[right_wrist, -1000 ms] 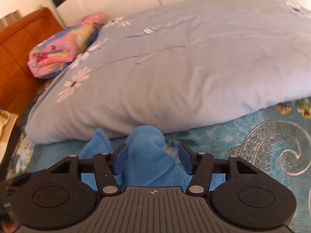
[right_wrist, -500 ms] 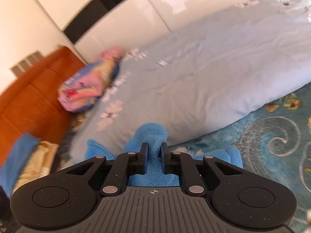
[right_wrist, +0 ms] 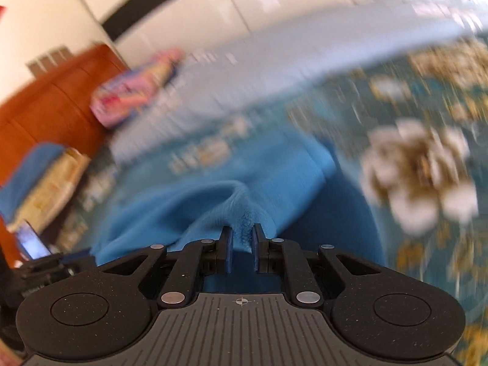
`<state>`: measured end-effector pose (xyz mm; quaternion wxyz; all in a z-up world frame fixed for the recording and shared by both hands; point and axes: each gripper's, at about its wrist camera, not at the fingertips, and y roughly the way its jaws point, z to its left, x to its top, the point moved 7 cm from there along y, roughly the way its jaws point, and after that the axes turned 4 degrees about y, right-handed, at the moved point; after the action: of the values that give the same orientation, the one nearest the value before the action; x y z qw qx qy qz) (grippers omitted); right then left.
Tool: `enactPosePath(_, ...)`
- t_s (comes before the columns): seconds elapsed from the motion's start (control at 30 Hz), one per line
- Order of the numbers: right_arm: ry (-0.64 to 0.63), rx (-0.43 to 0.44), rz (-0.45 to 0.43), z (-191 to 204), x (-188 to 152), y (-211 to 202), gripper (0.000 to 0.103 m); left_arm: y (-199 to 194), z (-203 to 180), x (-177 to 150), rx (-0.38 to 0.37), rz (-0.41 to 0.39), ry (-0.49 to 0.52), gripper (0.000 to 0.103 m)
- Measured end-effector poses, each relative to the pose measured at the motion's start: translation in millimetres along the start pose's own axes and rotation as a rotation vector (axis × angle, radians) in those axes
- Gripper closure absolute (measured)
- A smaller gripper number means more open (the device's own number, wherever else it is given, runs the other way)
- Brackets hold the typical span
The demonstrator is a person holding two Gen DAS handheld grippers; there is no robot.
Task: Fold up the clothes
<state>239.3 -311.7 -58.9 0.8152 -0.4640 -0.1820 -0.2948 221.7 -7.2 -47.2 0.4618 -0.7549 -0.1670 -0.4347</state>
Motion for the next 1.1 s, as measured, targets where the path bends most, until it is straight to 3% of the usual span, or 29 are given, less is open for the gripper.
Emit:
enactPosePath(0.07,-0.007,-0.023,0.005,-2,-12,-5,0.093,-4,-2,-10,0.017,-0.003,-0.047,0.073)
enactPosePath(0.13,-0.015,-0.029,-0.01,0,-18,-17,0.093,-16,-9,-7,-0.01,-0.037,-0.073,0.056)
enactPosePath(0.17,-0.019,-0.025,-0.025,2,-18,-26,0.093,-19,-15,-4,-0.027,-0.046,-0.073,0.054)
enactPosePath(0.3,-0.022,-0.014,-0.082,7,-9,-42,0.076,-11,-42,2,-0.004,-0.028,0.033,0.043)
enactPosePath(0.4,-0.027,-0.008,-0.075,14,-3,-32,0.068,11,-45,5,0.059,0.023,0.033,0.042)
enactPosePath(0.57,-0.081,-0.125,-0.017,18,0,-1,0.066,38,-41,4,0.132,0.076,-0.01,0.052)
enactPosePath(0.63,-0.07,-0.127,0.0,18,0,9,0.067,43,-39,8,0.166,0.097,-0.024,0.074)
enactPosePath(0.67,-0.061,-0.129,0.005,18,0,12,0.067,45,-37,10,0.169,0.101,-0.052,0.081)
enactPosePath(0.77,-0.007,-0.147,0.017,17,4,16,0.081,42,-27,17,0.172,0.095,-0.213,0.093)
enactPosePath(0.87,0.073,-0.099,-0.003,19,12,6,0.09,20,-25,32,0.17,0.003,-0.291,0.095)
enactPosePath(1.0,0.042,-0.021,-0.098,38,15,-30,0.092,-26,-36,44,0.144,-0.118,-0.273,0.096)
enactPosePath(1.1,-0.041,-0.012,-0.13,47,-4,-56,0.092,-45,-43,22,0.145,-0.103,-0.23,0.097)
